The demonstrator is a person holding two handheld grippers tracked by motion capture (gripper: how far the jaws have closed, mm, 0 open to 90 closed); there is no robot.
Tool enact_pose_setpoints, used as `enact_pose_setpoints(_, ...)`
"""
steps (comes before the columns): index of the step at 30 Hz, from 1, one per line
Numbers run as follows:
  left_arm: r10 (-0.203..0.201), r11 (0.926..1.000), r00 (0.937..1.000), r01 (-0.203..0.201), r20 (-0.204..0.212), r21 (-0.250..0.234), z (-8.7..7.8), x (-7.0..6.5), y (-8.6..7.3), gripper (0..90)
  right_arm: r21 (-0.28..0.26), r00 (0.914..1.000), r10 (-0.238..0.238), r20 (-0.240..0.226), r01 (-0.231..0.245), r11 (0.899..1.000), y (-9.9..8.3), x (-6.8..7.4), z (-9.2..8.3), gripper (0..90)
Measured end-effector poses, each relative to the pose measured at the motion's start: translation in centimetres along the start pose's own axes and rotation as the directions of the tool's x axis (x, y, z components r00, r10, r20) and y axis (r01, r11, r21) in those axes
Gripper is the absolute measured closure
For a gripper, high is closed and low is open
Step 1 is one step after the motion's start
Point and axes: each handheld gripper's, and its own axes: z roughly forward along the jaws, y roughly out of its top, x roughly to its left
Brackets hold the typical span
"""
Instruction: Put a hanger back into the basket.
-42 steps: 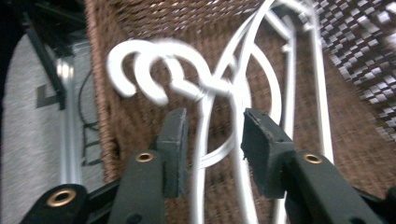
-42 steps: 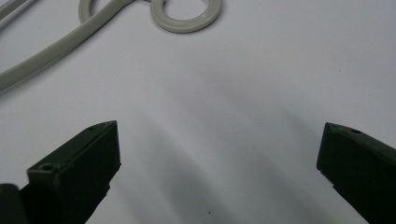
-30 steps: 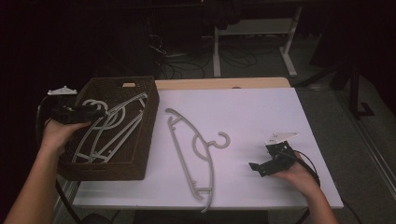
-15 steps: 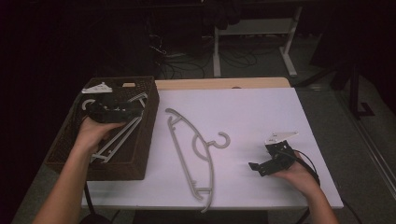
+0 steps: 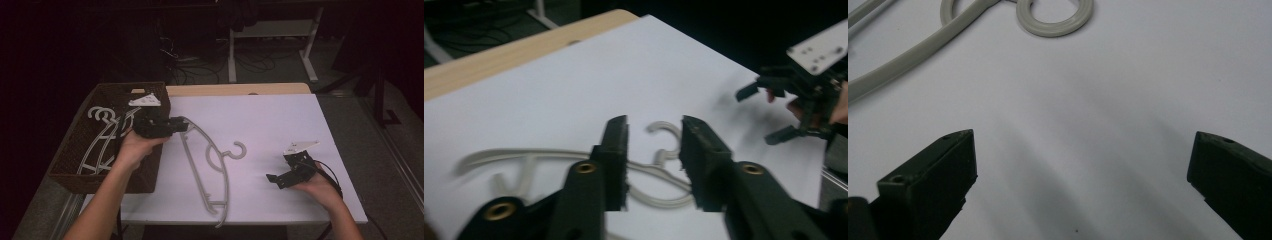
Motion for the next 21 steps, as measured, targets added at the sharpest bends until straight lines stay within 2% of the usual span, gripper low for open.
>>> enact_pose_setpoints(1, 0.019, 0.9996, 0.9997, -0.019, 0.014, 0.023, 1.1, -0.8, -0.3, 72.9, 0.0, 1.0, 0.0, 0.001, 0.0, 1.0, 0.0, 0.0, 0.0, 0.0)
enact_pose_setpoints(2, 0.026, 0.999, 0.9995, -0.027, 0.019, 0.035, 1.5, -1.2, -0.4, 79.0, -0.003, 1.0, -0.001, 0.0, 0.001, 1.0, 0.0, 0.0, 0.0, 0.0)
enact_pose_setpoints(6, 0.046, 0.9952, 0.9978, -0.05, 0.048, 0.084, 3.7, -2.4, -1.4, 89.2, -0.006, 1.0, -0.001, -0.002, 0.001, 1.0, 0.0, 0.0, 0.0, 0.0)
enact_pose_setpoints(12, 0.06, 0.9816, 0.9941, -0.075, 0.091, 0.176, 6.7, -3.8, -3.8, 90.0, -0.004, 1.0, -0.003, -0.002, 0.003, 1.0, 0.0, 0.1, 0.0, 0.0)
enact_pose_setpoints(13, 0.065, 0.9764, 0.9926, -0.085, 0.102, 0.199, 7.4, -4.2, -4.4, 90.0, -0.004, 1.0, -0.004, -0.003, 0.003, 1.0, 0.0, 0.1, 0.0, 0.0)
enact_pose_setpoints(16, 0.059, 0.9689, 0.9908, -0.086, 0.122, 0.232, 8.5, -4.8, -5.7, 90.0, 0.0, 1.0, -0.004, -0.004, 0.004, 1.0, 0.0, 0.1, 0.0, 0.0)
enact_pose_setpoints(20, 0.056, 0.958, 0.9893, -0.091, 0.135, 0.272, 10.0, -5.4, -7.1, 90.0, 0.004, 1.0, -0.007, -0.004, 0.007, 1.0, 0.0, 0.1, 0.1, 0.0)
enact_pose_setpoints(21, 0.062, 0.9529, 0.9891, -0.098, 0.133, 0.287, 10.5, -5.6, -7.4, 90.0, 0.003, 1.0, -0.008, -0.005, 0.008, 1.0, 0.0, 0.1, 0.1, 0.0)
